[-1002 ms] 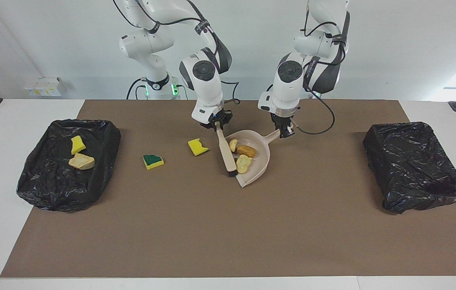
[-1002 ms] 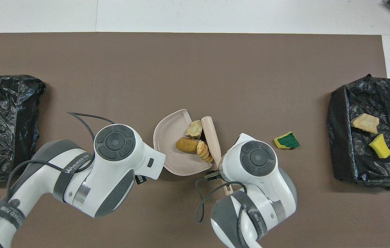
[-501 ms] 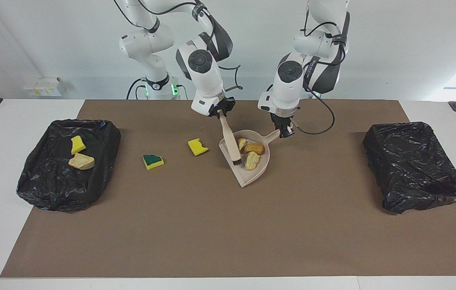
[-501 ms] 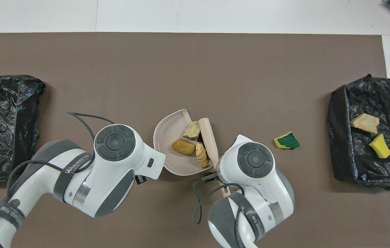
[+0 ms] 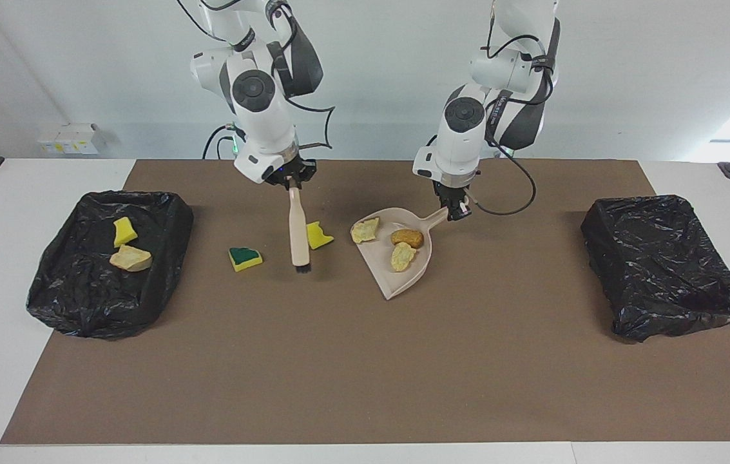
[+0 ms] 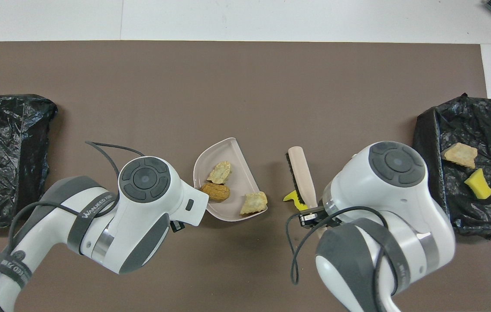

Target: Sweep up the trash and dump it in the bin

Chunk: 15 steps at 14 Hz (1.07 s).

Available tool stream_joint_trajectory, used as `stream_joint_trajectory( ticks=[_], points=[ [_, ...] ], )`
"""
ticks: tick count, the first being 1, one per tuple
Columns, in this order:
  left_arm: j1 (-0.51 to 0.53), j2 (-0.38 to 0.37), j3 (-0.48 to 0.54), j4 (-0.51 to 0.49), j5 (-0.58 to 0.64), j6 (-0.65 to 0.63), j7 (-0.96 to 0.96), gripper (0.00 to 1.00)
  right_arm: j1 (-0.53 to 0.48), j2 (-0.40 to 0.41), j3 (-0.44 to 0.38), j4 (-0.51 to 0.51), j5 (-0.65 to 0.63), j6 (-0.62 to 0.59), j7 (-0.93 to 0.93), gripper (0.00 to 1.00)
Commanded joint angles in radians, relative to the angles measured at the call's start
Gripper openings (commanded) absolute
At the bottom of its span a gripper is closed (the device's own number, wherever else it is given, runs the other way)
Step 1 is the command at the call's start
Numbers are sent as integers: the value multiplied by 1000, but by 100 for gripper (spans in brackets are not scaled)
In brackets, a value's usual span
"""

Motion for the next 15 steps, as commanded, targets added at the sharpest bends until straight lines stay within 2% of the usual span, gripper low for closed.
stream_joint_trajectory(
  ticks=[1,4,7,9,11,13,15],
  points=[
    [-18,-30,12,-37,-15,25,13,0,-95,-66,15,-73,-76,6,12,0],
    [-18,-30,12,-37,-15,27,13,0,-251,-122,15,-188,-84,132,-205,0],
    [-16,-30,12,-37,-15,28,14,0,-360,-129,15,-303,-90,281,-365,0],
    [-16,-29,12,-37,-15,28,13,0,-380,-139,17,-359,-92,318,-439,0],
    [-16,-29,12,-37,-15,31,13,0,-367,-168,21,-423,-92,358,-427,0],
    [-16,-29,12,-37,-15,31,13,0,-317,-163,23,-460,-72,406,-326,0],
    [-15,-32,12,-45,-15,33,16,0,-272,-166,23,-465,-72,392,-240,0]
  ],
)
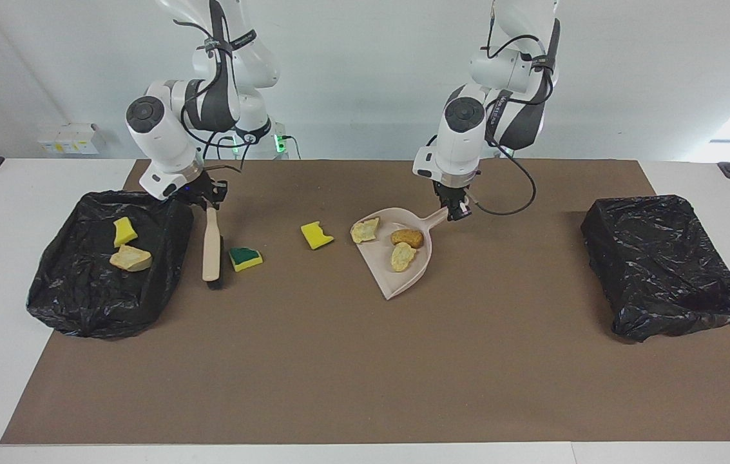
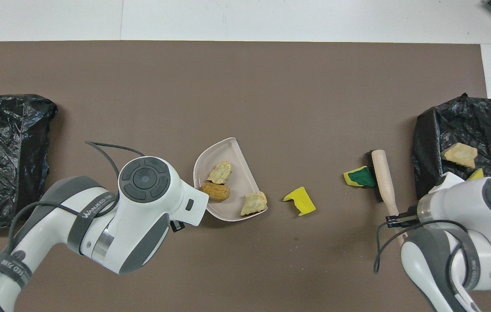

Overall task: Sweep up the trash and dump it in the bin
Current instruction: 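Sweep the sponges into the dustpan held by the left gripper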

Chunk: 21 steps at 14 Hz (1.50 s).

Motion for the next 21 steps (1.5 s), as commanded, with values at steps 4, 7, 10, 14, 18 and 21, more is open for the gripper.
stream_joint_trajectory(
  ticks=[4,7,10,14,18,21],
  points=[
    [-16,-78,11,-136,-15,114,17,0,188,-40,7,-37,45,-2,256,0],
    [-16,-79,11,-138,-15,114,16,0,310,-11,7,-34,128,21,444,0],
    [-16,-79,12,-138,-15,113,16,0,390,6,7,1,169,24,546,0],
    [-15,-79,12,-138,-15,111,16,0,479,71,9,109,275,22,564,0],
    [-11,-79,12,-138,-15,112,14,0,606,231,10,283,304,53,702,0],
    [-8,-79,12,-138,-15,112,13,0,644,298,10,399,412,42,655,0]
  ],
)
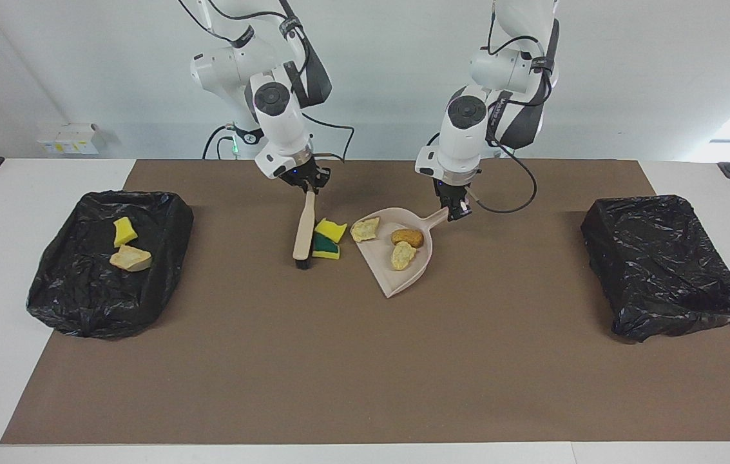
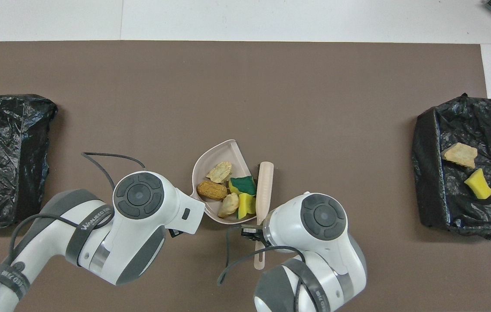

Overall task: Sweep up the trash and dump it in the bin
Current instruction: 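Sweep the sponges into the dustpan held by the left gripper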

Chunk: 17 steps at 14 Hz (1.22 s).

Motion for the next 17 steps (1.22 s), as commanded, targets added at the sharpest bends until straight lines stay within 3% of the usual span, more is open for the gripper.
stream_joint_trajectory(
  ticks=[1,3,7,11,17],
  points=[
    [-8,-36,11,-40,-12,14,12,0,19,66,-2,116,79,-11,-54,0],
    [-8,-35,11,-39,-12,14,5,0,22,65,-2,130,102,-23,-59,0],
    [-5,-27,14,-28,-15,26,-104,0,-16,-6,-14,130,63,-173,-61,0],
    [8,-24,19,-19,-32,37,-155,0,-72,-85,-16,136,-116,-305,-62,0],
    [76,-36,19,14,-98,34,-201,0,-142,-124,-13,211,-232,-463,-149,0]
  ],
)
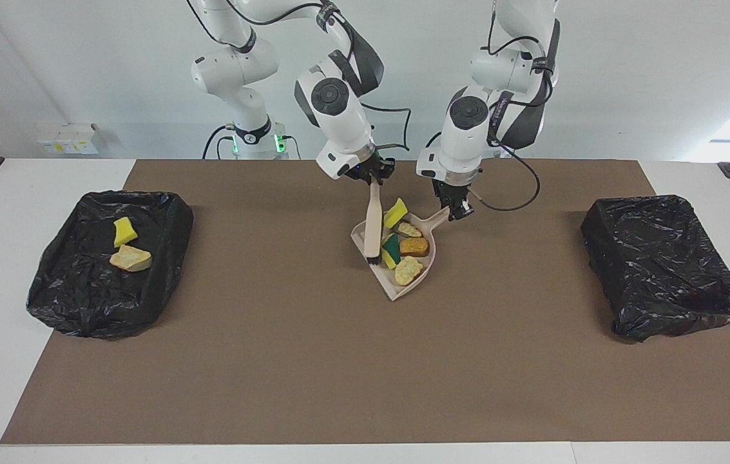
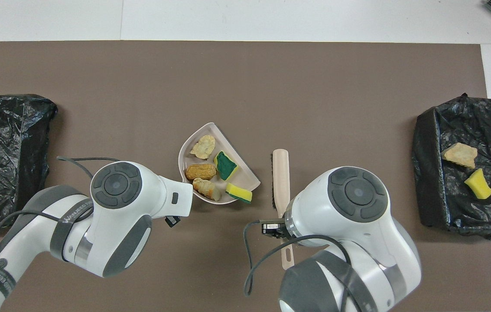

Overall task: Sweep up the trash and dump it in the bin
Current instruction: 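Sweep the sponges into the dustpan held by the left gripper, then carry the full dustpan to the black bag with the left gripper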

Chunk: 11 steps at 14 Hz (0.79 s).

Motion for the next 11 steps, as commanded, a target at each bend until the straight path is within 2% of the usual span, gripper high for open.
stream_joint_trajectory(
  ticks=[1,4,7,11],
  points=[
    [39,-41,-3,2,-35,6,-19,0,-23,-20,15,22,-65,-43,-35,0],
    [100,-101,-3,8,-36,-18,-10,0,32,-33,19,-33,-66,15,9,0],
    [167,-110,11,89,-36,-156,16,0,130,-30,19,-102,-64,146,126,0],
    [330,-110,17,187,-36,-322,210,0,271,41,19,-134,-66,308,282,0]
  ],
)
